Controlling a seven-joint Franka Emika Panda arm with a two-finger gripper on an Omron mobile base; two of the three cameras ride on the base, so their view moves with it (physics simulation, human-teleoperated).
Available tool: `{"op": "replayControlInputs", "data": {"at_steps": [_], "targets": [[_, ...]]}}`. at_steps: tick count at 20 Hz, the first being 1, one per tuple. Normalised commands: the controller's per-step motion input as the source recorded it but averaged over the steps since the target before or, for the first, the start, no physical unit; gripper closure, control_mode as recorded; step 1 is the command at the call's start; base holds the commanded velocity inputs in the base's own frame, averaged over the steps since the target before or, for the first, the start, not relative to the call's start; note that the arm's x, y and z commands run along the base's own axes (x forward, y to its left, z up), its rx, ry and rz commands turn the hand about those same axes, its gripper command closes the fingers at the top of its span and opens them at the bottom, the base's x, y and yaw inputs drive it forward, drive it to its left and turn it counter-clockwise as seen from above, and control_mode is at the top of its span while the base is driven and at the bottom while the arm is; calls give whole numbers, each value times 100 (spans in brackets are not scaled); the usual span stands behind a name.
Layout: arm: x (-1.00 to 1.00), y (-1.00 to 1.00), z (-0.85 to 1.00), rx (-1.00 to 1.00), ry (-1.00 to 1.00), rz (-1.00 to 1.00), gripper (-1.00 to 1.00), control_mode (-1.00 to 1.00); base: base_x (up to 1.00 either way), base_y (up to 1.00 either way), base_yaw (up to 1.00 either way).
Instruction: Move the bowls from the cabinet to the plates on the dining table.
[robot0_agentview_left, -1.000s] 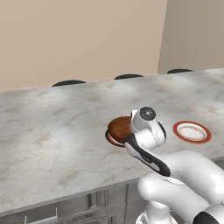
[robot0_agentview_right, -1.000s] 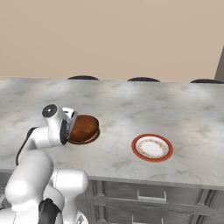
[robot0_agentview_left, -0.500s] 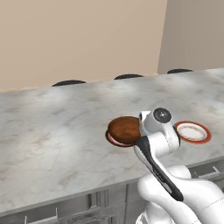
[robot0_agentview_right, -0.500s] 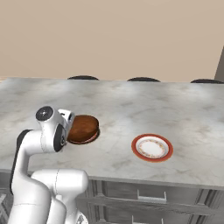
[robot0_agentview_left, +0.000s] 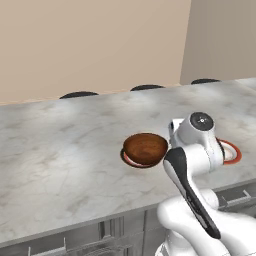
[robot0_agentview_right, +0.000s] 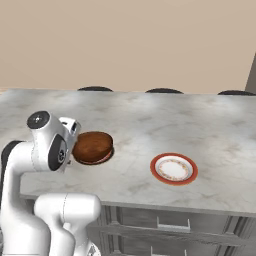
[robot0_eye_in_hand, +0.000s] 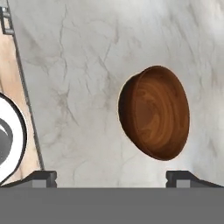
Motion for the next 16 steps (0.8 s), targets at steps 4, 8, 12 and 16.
{"op": "replayControlInputs", "data": {"at_steps": [4, 8, 12, 16], "targets": [[-61, -28, 46, 2, 0, 0, -100, -100, 0, 0, 0], [-81, -30, 27, 7, -6, 0, -100, -100, 0, 0, 0], [-66, -23, 25, 9, -11, -1, -100, -100, 0, 0, 0], [-46, -13, 34, 8, -12, -6, -100, -100, 0, 0, 0]]}}
